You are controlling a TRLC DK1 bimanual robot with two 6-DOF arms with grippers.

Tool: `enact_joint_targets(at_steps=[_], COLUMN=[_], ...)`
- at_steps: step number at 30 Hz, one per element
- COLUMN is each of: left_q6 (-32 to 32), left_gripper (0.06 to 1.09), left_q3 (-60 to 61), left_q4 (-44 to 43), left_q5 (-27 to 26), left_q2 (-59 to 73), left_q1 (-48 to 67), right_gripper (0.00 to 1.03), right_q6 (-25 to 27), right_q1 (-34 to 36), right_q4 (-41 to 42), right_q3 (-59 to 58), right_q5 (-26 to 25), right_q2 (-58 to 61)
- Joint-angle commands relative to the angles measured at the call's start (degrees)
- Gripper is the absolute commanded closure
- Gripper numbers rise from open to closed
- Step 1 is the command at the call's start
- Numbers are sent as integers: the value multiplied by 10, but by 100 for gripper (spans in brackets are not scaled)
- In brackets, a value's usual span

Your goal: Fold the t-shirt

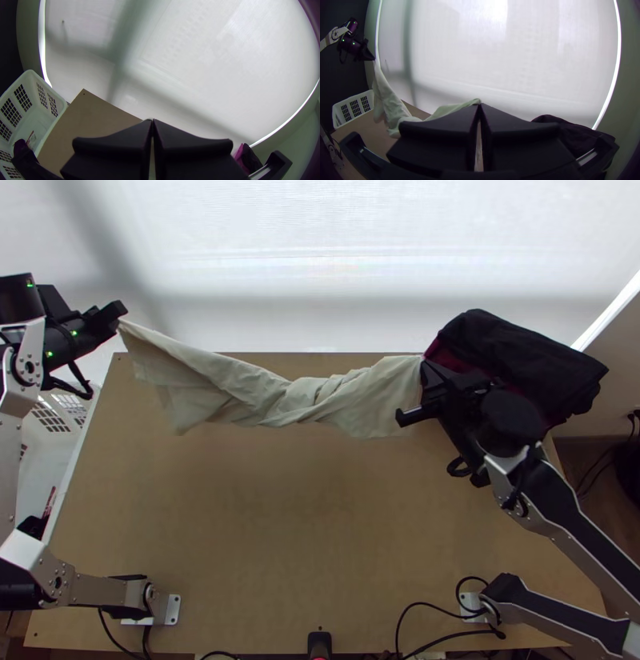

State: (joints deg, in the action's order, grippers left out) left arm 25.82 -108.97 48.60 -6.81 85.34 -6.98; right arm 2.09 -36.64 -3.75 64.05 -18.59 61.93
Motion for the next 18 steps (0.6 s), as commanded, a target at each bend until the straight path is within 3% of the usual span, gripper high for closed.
enact_joint_targets(at_steps=[1,8,18], left_q6=[-4,-9,-7], left_gripper=[105,105,105], left_q3=[-17,-21,-21], left_q4=[-15,-82,-83], left_q5=[1,1,0], left_q2=[-65,-123,-196], left_q1=[-25,-100,-102], right_gripper=[100,100,100], right_q6=[-6,27,64], right_q1=[12,32,29], right_q4=[10,23,20], right_q3=[10,53,59], right_q5=[-4,-4,0], right_q2=[-45,-76,-162])
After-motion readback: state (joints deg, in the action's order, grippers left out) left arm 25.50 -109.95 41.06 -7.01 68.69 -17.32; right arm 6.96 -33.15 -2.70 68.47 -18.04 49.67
